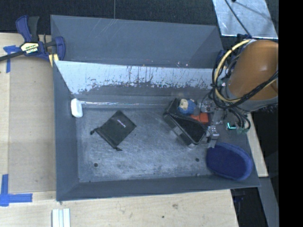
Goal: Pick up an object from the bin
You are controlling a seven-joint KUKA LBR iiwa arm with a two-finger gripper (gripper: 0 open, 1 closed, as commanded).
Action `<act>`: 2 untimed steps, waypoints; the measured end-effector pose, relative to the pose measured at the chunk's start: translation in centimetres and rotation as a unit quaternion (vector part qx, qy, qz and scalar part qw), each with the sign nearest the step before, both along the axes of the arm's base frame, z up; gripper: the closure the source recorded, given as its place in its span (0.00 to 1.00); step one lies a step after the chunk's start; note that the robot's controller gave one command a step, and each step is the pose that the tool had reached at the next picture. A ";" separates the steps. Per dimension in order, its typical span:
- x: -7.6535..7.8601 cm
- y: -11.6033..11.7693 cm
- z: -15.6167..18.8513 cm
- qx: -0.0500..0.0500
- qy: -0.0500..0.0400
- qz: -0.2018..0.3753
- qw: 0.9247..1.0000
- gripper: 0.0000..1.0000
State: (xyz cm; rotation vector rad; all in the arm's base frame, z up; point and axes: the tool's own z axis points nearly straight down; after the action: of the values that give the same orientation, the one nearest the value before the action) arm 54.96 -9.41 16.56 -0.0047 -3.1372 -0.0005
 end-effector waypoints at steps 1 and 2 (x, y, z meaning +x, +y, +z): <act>2.6 0.9 -9.2 0.000 -0.012 -0.046 0.999 0.00; 2.8 2.3 -6.4 0.000 -0.006 -0.161 0.987 0.00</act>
Offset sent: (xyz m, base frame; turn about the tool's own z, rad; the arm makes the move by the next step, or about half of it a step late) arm 0.0208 0.0093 -0.0956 0.0893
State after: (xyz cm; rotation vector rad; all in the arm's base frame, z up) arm 57.72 -7.08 10.13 -0.5113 -3.1073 -0.0004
